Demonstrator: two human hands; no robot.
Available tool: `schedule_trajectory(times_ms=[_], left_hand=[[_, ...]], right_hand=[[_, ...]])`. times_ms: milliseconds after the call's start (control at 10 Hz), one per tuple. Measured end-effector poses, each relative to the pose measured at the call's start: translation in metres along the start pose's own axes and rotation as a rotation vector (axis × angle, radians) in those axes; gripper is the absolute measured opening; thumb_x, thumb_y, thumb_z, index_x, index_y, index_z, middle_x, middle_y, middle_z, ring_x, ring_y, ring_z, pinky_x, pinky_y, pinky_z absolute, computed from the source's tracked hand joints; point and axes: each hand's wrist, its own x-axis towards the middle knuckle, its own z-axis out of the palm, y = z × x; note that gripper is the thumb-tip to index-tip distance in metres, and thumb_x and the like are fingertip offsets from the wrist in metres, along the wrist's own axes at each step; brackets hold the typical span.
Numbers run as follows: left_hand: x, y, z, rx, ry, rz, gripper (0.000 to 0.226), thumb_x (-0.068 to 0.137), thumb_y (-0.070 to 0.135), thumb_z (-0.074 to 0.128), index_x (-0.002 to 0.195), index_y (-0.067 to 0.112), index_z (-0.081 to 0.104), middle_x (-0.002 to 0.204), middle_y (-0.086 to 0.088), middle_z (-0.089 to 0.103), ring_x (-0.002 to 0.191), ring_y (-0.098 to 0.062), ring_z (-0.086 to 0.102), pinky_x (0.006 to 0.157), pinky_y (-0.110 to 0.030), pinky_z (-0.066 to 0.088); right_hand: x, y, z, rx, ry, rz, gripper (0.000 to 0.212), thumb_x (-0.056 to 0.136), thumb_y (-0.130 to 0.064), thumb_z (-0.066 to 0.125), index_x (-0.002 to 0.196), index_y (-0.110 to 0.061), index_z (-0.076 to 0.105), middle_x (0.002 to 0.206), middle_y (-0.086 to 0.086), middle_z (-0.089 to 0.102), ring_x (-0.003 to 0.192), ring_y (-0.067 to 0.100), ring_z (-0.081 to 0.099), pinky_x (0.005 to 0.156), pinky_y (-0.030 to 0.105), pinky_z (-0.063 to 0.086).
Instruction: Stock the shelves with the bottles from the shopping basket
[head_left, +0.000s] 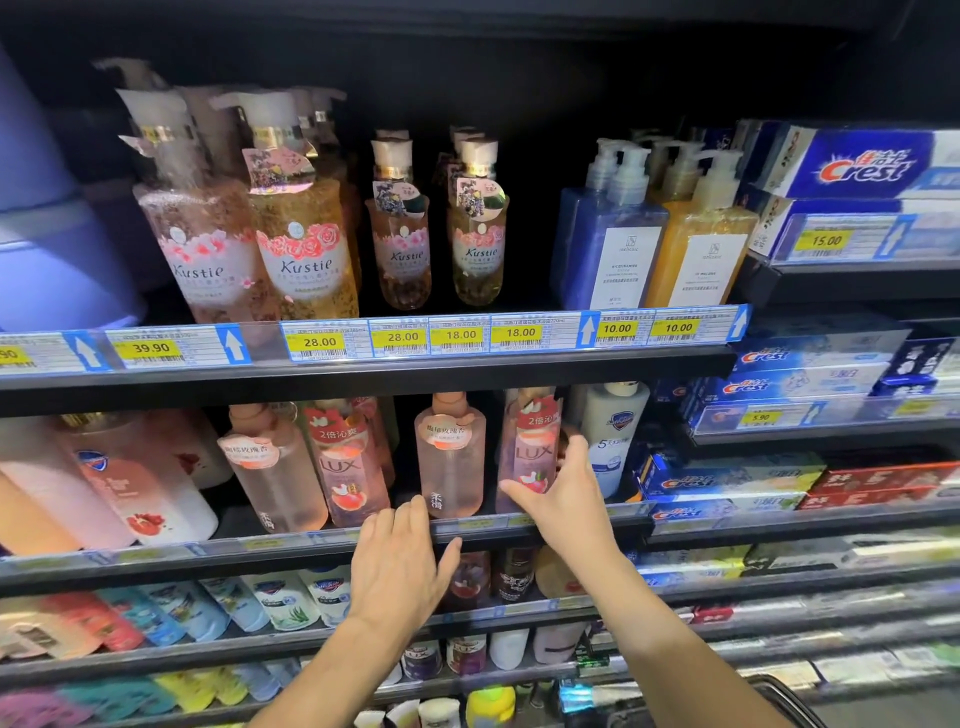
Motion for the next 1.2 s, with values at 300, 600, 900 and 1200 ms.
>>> schedule_trajectory(times_ms=[300, 600, 900, 1200], left_hand=[[-0.001, -0.003, 0.001, 0.008, -0.028, 0.022, 0.075, 0.087, 0.061, 0.036, 0.126, 0.003, 0.063, 0.1, -0.009, 0.07, 0.09, -0.03, 0.063, 0.087, -0.043, 0.05], [-0.001, -0.003, -0.001, 0.016, -0.042, 0.034, 0.076, 0.086, 0.06, 0.036, 0.126, 0.002, 0.063, 0.099, -0.01, 0.07, 0.089, -0.031, 0.064, 0.086, -0.044, 0.052], [-0.006, -0.003, -0.012, 0.042, -0.047, 0.064, 0.068, 0.088, 0.059, 0.035, 0.119, 0.006, 0.065, 0.103, -0.01, 0.07, 0.095, -0.032, 0.065, 0.09, -0.045, 0.049], [-0.032, 0.0, -0.026, 0.064, -0.04, 0.014, 0.068, 0.087, 0.058, 0.039, 0.126, 0.008, 0.065, 0.129, -0.012, 0.066, 0.119, -0.033, 0.06, 0.102, -0.048, 0.044]], right_hand=[[-0.005, -0.001, -0.003, -0.135, -0.005, -0.038, 0.067, 0.083, -0.041, 0.082, 0.13, -0.02, 0.039, 0.131, 0.001, 0.057, 0.121, 0.023, 0.06, 0.09, 0.038, 0.054], [-0.004, -0.002, -0.005, -0.191, -0.039, -0.036, 0.067, 0.085, -0.043, 0.079, 0.132, -0.019, 0.037, 0.131, 0.003, 0.056, 0.118, 0.026, 0.061, 0.083, 0.034, 0.051], [-0.026, 0.012, -0.019, -0.713, -0.064, -0.233, 0.079, 0.098, -0.064, 0.044, 0.153, -0.008, 0.035, 0.145, 0.011, 0.053, 0.13, 0.031, 0.05, 0.107, 0.044, 0.044], [-0.045, 0.03, -0.024, -0.904, -0.13, -0.357, 0.075, 0.091, -0.067, 0.038, 0.128, -0.006, 0.062, 0.124, 0.017, 0.065, 0.109, 0.04, 0.059, 0.096, 0.053, 0.047]])
